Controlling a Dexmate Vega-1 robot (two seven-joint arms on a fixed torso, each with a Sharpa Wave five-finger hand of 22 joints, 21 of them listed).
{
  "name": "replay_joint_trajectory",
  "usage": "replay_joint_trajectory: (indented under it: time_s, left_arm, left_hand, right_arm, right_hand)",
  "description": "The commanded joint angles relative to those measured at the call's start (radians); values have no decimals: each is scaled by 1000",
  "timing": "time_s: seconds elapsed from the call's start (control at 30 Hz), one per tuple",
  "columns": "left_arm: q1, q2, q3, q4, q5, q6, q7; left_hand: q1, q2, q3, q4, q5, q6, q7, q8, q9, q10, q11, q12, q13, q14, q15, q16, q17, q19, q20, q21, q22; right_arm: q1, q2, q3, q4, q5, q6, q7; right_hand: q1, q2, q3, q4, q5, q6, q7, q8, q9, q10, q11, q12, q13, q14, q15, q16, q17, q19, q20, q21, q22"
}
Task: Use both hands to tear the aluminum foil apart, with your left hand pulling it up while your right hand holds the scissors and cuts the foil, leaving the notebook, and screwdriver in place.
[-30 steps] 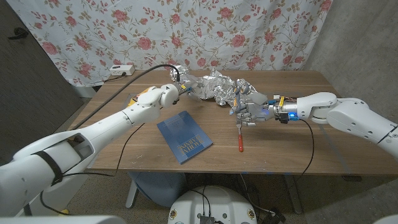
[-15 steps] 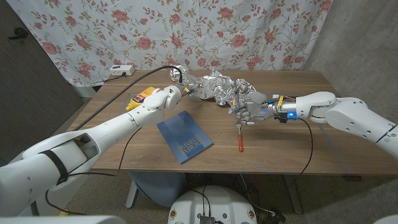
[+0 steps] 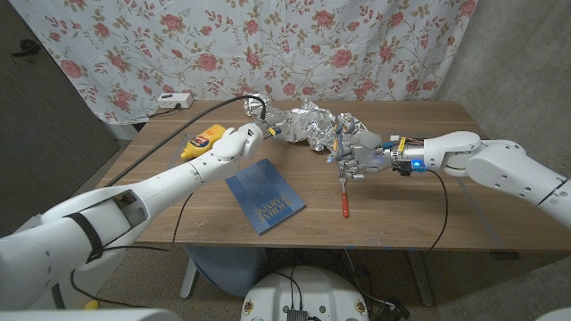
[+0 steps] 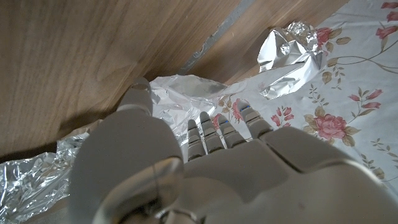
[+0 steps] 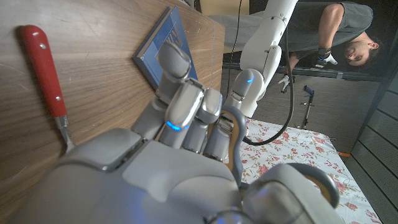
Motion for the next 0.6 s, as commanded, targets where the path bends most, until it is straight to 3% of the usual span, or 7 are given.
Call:
replay_joint_trajectory:
  time_s: [0.03,0.17,0.27,0.6]
  left_arm:
    - [-17,-20,31,42,52,2,4]
    - [-24,-40,38,75,50,-5,19]
    - [-26,-55,47,97,57,2,42]
    - [-42,-95,74,156,53,7,81]
  left_hand:
    - [14,0,9,-2,6,-3,-4,-6,3,-3,-1,-4,1,-3,1,1,-1,-8,1,-5,4]
    - [14,-2,8,1,5,7,-5,-1,3,16,-4,4,2,13,-7,9,0,-4,0,-2,4]
    - [-16,-3,-4,20,-1,53,-3,14,4,42,-13,15,5,64,-25,30,7,18,-7,7,6]
    - [-35,10,-7,29,1,122,-9,33,4,91,-18,34,9,112,-39,47,14,57,-7,21,9]
  right_arm:
    - [-9,1,2,-6,6,4,-9]
    - [-13,-2,4,-9,7,6,-12]
    - [-15,-3,6,-9,7,9,-12]
    - [-22,-5,9,-8,8,17,-11]
  right_hand:
    - [5,12,-2,-4,-5,13,166,1,5,32,-32,5,0,-12,-10,5,4,13,0,-3,1]
    - [6,14,-1,-4,-5,15,167,0,4,32,-32,5,0,-12,-10,5,4,14,-1,-5,-2]
    - [7,15,-1,-5,-6,16,167,0,3,33,-32,5,0,-12,-10,5,4,13,0,-5,-1]
    - [11,19,-1,-6,-9,16,165,-1,5,33,-31,5,0,-11,-10,5,4,15,1,-5,0]
